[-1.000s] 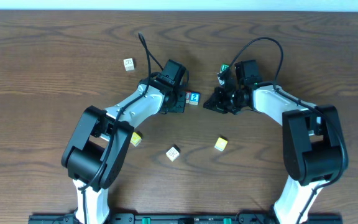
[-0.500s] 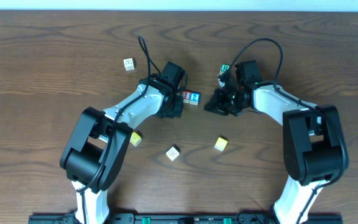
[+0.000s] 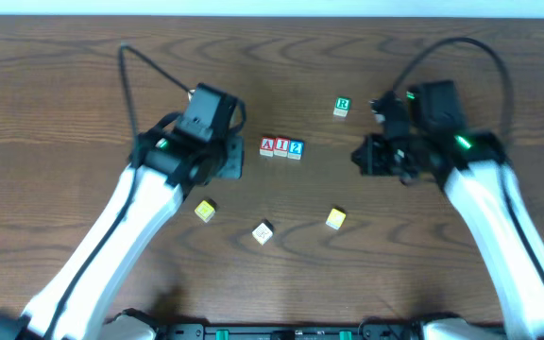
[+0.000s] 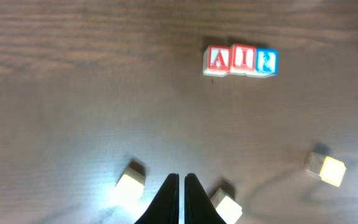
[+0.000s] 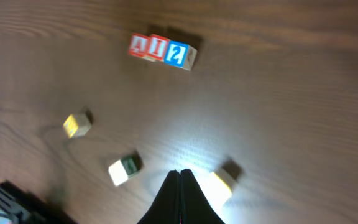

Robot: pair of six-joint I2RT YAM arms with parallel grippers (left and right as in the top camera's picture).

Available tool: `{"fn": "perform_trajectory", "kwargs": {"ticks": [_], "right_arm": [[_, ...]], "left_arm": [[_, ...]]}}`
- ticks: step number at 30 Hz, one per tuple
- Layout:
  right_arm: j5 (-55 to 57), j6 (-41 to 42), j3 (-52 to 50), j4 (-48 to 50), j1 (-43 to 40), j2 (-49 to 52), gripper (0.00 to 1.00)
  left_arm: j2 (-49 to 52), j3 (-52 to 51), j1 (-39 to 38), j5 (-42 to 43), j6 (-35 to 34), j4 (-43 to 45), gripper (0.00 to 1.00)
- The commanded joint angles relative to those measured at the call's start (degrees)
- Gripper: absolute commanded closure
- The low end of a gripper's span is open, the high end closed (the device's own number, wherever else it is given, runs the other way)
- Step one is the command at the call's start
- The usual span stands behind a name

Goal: Spell out Ai2

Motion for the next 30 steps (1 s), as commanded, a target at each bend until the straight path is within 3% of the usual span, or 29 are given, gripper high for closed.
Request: {"fn": "perform_trajectory", "kwargs": {"ticks": [1,6,11,12,13,14,30], "right_arm": [[4.7,-3.61,0.72,-4.44,0.57,-11.26,0.98],[8.52,-3.63,-0.28,-13.0,0.57,-30.56,0.98],[10.8,-3.63,-0.96,-19.91,0.57,-41.48,0.99],[10.78,-3.58,-0.96,-20.35,0.57,-42.62,0.78],[10.75,-3.04,-0.96,-20.81,0.57,-43.5,0.42],[10.73,-2.19,-0.96,-21.09,0.57,-44.04,0.01],[10.58,-1.22,-0.96,-23.91,0.57,-44.3,0.01]], "left_arm": [[-9.09,-0.35,-1.55,-0.94,-1.16,-3.69,0.94],[-24.59,-5.42,-7.41,-7.5,-4.66,-8.41,0.94],[-34.21,-13.16,-8.33,-5.25,-5.73,-6.86,0.94],[-34.88,-13.57,-8.33,-5.18,-5.7,-6.84,0.78],[-35.1,-13.6,-8.33,-5.18,-5.7,-6.86,0.51],[-35.1,-13.6,-8.33,-5.18,-5.7,-6.82,0.05],[-35.06,-13.6,-8.35,-4.72,-5.68,-8.07,0.04]]}}
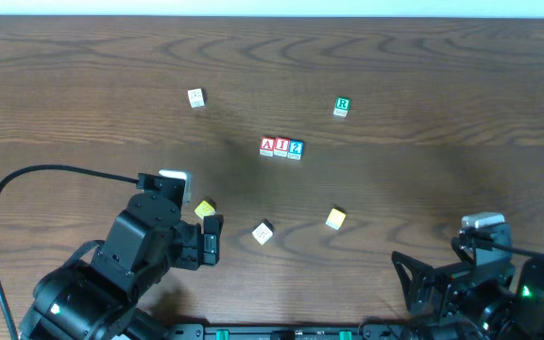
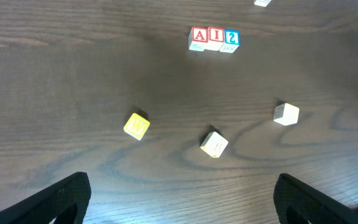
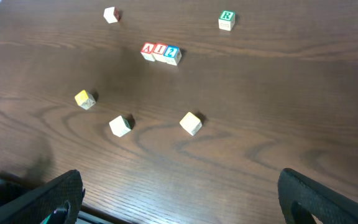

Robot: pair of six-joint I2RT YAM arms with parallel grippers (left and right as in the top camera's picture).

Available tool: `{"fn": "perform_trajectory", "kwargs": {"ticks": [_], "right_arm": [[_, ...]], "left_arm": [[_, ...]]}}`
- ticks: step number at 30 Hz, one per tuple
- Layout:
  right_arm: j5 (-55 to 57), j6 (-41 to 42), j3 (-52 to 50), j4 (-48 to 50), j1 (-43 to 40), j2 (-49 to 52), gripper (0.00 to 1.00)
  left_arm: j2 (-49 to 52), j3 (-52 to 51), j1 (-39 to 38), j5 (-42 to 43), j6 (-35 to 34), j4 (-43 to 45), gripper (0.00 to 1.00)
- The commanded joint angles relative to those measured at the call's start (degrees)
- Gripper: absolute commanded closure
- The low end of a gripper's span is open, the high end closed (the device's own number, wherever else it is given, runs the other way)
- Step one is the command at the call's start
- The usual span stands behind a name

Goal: Spell out Ai2

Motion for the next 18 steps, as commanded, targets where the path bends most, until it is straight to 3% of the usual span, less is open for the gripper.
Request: {"fn": "perform_trajectory", "kwargs": {"ticks": [1,8,10,13,18], "right_arm": [[0.37,0.83,-0.48,-0.24,0.24,-0.2,0.01],[0.37,0.81,-0.48,-0.24,0.24,-0.2,0.01],[0.37,0.81,-0.48,-0.26,0.24,-0.2,0.01],[0.37,0.83,-0.48,-0.26,0.24,-0.2,0.01],[0.37,0.83,-0.48,-0.24,0.24,-0.2,0.01]], "left_arm": [[-0.28,-0.02,-0.13,-0.17,-0.44,-0.2,0.05],[-1.68,-0.02,1.27,-4.63,2.21,-2.23,0.05],[-3.28,-0.09,4.13,-6.58,2.47,-0.79,0.05],[-6.71,-1.84,10.1,-6.86,8.79,3.1,0.05],[-15.37,-12.57,20.22,-6.86,16.04,11.61,0.05]]}}
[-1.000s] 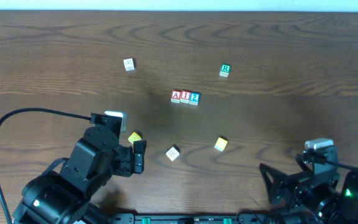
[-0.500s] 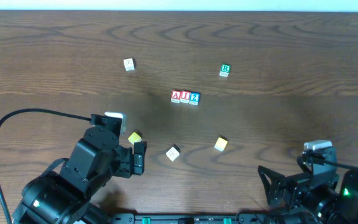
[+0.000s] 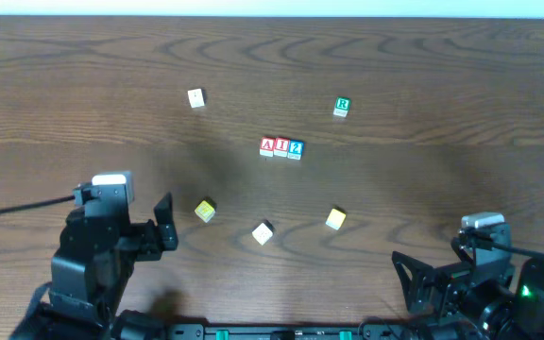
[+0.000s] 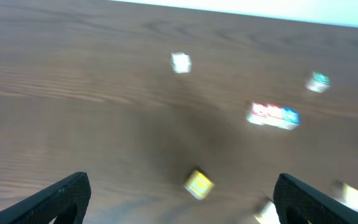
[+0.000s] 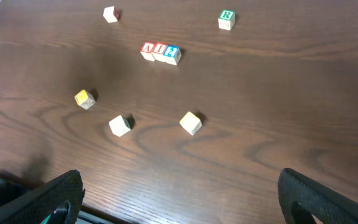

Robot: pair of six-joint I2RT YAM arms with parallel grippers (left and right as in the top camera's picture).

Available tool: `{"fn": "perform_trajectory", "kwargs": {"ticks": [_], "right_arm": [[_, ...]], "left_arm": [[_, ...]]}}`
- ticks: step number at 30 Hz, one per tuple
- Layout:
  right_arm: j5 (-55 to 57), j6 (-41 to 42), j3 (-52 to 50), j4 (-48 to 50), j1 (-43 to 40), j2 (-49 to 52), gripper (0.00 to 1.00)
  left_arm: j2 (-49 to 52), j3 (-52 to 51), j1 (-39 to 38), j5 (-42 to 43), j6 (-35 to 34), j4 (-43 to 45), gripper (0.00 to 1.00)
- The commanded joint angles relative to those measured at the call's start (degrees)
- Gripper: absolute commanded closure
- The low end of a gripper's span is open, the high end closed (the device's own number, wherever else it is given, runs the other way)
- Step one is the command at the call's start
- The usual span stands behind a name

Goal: Spell out Ai2

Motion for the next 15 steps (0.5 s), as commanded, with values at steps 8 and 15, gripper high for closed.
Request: {"fn": "perform_trajectory", "kwargs": {"ticks": [8,15], "right_arm": [[0.31,0.83,-0.37,-0.17,0.24,-0.2,0.01],[0.31,0.81,-0.37,-0.17,0.24,-0.2,0.01]], "left_arm": [[-16.92,-27.32,11.93,1.31,6.91,12.11,0.05],[-25.88,-36.46,14.05,2.16,6.64,15.21,0.05]]}}
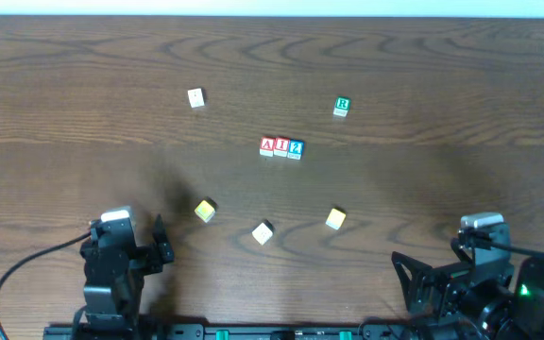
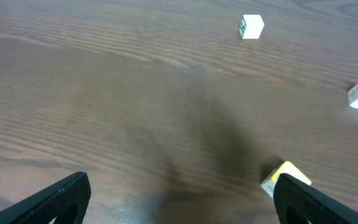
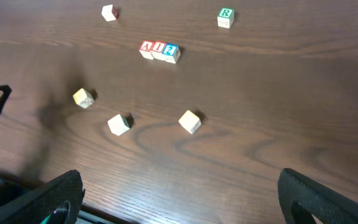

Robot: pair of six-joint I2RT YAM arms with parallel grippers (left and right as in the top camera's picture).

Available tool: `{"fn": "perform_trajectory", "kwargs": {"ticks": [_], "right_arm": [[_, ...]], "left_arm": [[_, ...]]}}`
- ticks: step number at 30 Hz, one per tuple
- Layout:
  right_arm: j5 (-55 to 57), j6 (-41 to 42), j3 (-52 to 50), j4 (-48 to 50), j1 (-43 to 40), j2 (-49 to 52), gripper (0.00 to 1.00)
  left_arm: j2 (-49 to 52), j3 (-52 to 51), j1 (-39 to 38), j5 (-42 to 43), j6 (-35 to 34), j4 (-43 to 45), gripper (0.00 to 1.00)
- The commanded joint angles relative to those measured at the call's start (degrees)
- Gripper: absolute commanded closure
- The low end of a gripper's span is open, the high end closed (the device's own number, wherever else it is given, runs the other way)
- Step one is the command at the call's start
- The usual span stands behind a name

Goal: Spell out Ai2

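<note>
Three blocks stand touching in a row at mid-table: a red A (image 1: 267, 146), a red I (image 1: 281, 147) and a blue 2 (image 1: 296, 149). The right wrist view shows the same row (image 3: 159, 50); the left wrist view catches only the A at its right edge. My left gripper (image 1: 126, 244) sits at the near left edge, open and empty (image 2: 182, 199). My right gripper (image 1: 475, 264) sits at the near right edge, also open and empty (image 3: 179, 193). Both are far from the row.
Loose blocks lie around: a green R block (image 1: 342, 107) far right, a white block (image 1: 195, 97) far left, and a yellow block (image 1: 205, 210), a white block (image 1: 263, 232) and another yellow block (image 1: 335, 219) nearer the front.
My left arm has drawn further back toward the near left edge, and its camera now looks across the table's left part. The right arm and all blocks are unchanged.
Both grippers were shut and stood on either side of the A I 2 row at mid-table. Then both were open back at the front edge. The left arm then stood further left, and now lower still. The row stayed put throughout.
</note>
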Motion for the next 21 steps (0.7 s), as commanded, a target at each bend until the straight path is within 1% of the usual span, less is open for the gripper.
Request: {"fn": "perform_trajectory", "kwargs": {"ticks": [1,7,11,21], "right_arm": [[0.2,0.81,-0.09,-0.07,0.24,-0.2,0.01],[0.2,0.81,-0.09,-0.07,0.24,-0.2,0.01],[0.2,0.79,-0.09,-0.07,0.24,-0.2,0.01],[0.2,0.79,-0.09,-0.07,0.24,-0.2,0.01]], "left_arm": [[-2.86,-1.84,0.79,0.5,0.94,0.7,0.05],[-5.68,-5.55,0.83,0.37,0.7,0.72,0.05],[-7.43,-8.37,0.83,0.42,-1.73,1.09,0.05],[-8.31,-8.28,0.83,1.2,-1.79,0.94,0.05]]}}
